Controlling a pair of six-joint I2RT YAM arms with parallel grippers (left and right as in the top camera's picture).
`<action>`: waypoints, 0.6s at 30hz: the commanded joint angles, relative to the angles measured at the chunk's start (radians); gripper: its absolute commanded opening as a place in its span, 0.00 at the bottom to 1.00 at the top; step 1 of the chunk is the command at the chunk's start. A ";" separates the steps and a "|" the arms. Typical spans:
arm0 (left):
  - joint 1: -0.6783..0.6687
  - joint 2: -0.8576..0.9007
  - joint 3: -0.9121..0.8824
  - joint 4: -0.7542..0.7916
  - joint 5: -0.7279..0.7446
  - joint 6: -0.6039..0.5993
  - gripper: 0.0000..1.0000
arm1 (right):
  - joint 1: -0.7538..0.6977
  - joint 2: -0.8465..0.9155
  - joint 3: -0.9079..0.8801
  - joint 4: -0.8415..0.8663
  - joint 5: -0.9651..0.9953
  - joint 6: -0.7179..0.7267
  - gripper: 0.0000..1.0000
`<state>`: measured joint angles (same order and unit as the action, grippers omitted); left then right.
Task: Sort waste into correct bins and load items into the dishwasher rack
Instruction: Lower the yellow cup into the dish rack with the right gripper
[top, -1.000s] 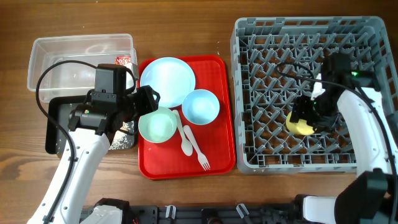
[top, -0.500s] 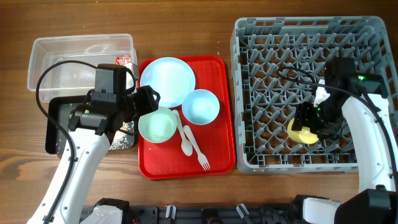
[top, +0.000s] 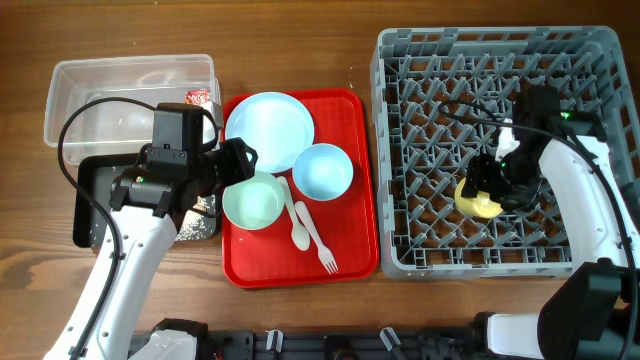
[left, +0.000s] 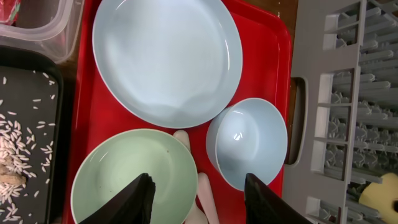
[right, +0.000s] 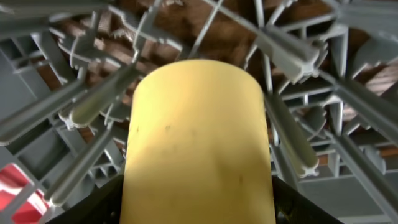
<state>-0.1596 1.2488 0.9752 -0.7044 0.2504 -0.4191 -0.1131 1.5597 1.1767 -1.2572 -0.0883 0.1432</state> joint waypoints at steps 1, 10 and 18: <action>0.007 -0.013 0.003 -0.001 -0.017 0.023 0.48 | -0.004 -0.021 0.029 -0.063 0.003 -0.012 0.05; 0.007 -0.013 0.003 -0.008 -0.017 0.023 0.49 | -0.005 -0.058 0.049 -0.177 -0.048 -0.012 0.04; 0.007 -0.013 0.003 -0.008 -0.017 0.023 0.51 | -0.005 0.073 0.043 -0.088 -0.048 -0.013 0.47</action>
<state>-0.1596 1.2488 0.9752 -0.7120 0.2504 -0.4152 -0.1131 1.6184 1.2076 -1.3613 -0.1303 0.1360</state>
